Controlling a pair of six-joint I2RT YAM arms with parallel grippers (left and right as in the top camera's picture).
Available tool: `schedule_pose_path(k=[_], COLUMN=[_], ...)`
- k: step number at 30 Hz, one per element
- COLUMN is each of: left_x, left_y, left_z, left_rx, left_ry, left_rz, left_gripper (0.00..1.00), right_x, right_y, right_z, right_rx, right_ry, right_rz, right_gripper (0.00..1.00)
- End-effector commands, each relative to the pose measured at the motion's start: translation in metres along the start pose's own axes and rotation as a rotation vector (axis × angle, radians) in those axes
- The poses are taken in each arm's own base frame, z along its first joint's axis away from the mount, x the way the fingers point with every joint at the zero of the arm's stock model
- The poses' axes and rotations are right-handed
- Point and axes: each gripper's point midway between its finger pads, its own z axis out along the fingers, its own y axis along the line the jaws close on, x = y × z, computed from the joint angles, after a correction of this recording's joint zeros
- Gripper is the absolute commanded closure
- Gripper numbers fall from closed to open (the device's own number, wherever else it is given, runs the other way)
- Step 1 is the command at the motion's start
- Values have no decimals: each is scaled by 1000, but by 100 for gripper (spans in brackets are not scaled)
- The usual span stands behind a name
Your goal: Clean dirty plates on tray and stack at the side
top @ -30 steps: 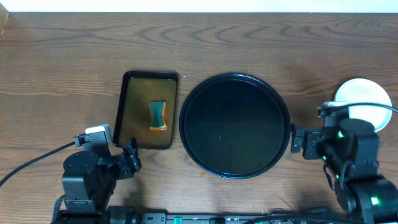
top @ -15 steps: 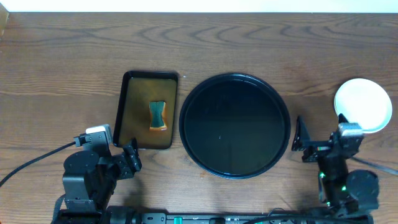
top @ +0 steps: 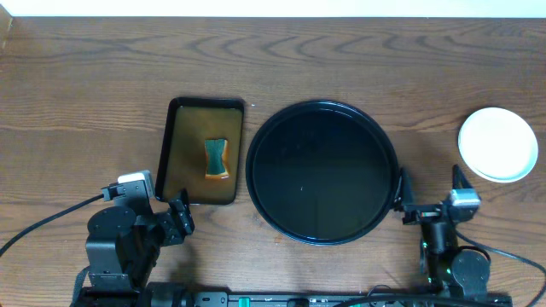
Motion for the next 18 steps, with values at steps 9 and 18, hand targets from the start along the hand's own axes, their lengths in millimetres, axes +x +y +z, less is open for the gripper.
schedule_pose_path(k=[9,18], left_x=[0,0], left_y=[0,0], left_z=[0,0], left_rx=[-1,-1], left_ry=[1,0], left_rz=[11,11], left_gripper=[20,20], right_x=[37,37], right_y=[4,4], right_z=[-2,-2], right_rx=[-35,-35], right_ry=[136,136], right_rz=[7,7], right_gripper=[1,1])
